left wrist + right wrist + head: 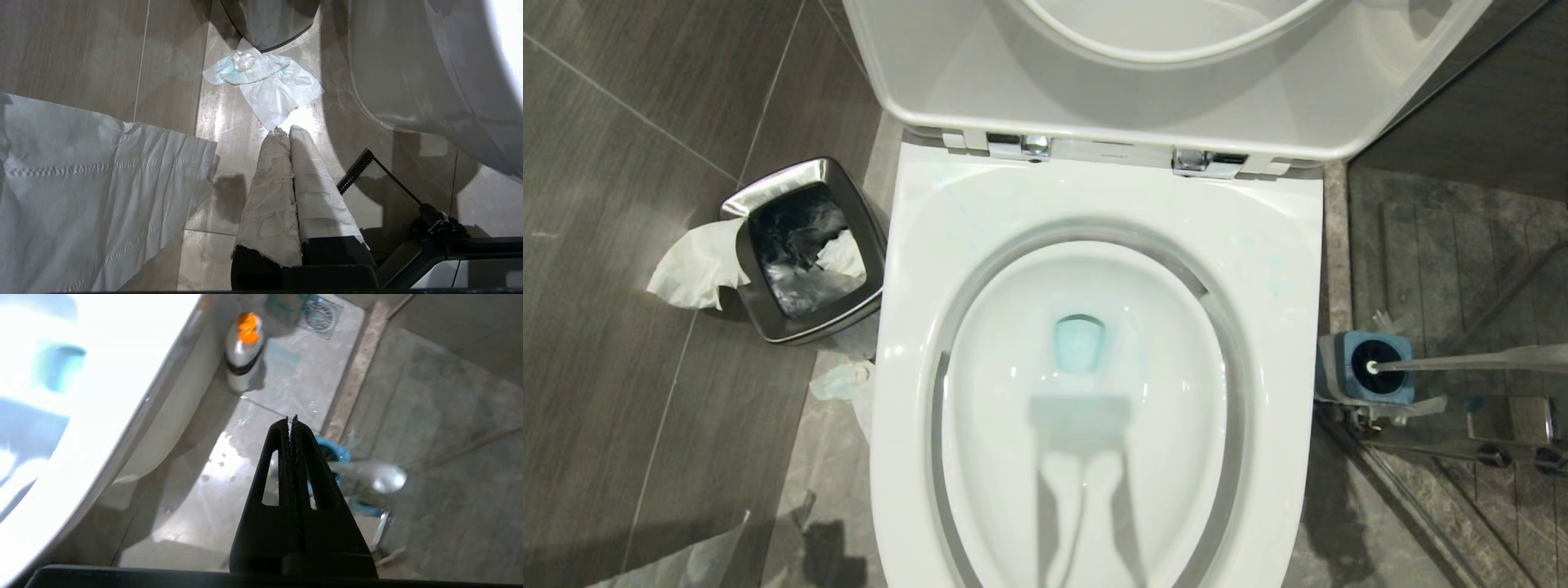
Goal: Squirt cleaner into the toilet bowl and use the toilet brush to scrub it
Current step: Scrub the toilet bowl
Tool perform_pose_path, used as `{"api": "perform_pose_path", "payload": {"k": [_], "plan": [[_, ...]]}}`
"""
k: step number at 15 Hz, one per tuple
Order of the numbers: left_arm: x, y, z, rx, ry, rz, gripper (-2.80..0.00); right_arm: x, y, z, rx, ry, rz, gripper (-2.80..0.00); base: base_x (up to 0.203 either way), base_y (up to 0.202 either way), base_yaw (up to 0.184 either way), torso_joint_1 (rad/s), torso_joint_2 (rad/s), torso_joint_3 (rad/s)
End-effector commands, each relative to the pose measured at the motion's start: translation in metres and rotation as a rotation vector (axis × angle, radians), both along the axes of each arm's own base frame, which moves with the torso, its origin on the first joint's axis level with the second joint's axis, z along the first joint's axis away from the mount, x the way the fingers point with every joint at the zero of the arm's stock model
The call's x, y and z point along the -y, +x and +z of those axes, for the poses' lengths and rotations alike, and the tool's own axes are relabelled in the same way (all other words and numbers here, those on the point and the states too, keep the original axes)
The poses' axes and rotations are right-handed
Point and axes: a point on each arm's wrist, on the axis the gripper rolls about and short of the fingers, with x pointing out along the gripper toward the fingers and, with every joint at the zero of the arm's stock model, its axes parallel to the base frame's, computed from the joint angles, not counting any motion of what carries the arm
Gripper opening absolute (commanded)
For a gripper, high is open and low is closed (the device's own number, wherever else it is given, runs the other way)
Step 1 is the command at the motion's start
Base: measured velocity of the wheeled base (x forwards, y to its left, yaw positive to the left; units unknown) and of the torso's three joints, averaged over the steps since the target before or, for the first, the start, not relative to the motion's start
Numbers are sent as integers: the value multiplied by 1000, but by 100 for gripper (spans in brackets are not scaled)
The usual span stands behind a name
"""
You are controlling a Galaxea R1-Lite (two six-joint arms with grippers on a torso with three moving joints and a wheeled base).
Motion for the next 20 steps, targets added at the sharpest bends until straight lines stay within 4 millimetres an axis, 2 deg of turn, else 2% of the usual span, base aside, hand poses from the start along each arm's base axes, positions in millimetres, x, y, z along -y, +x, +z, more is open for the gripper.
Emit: {"api": "perform_pose_path", "payload": {"k": [1,5,9,16,18,20], "plan": [[0,0,-1,-3,0,-1,-280,0,-24,-14,52,-4,13,-280,0,0,0,0,0,0],[0,0,-1,-3,0,1,-280,0,-54,-50,79,-24,33,-280,0,0,0,0,0,0],[0,0,-1,-3,0,1,-280,-2,-65,-78,62,-69,15,-280,0,0,0,0,0,0],[0,0,-1,-3,0,1,-280,-1,-57,-76,63,-84,16,-280,0,0,0,0,0,0],[0,0,-1,-3,0,1,-280,-1,-59,-82,74,-88,27,-280,0,0,0,0,0,0],[0,0,-1,-3,0,1,-280,-1,-61,-95,65,-97,43,-280,0,0,0,0,0,0]]}}
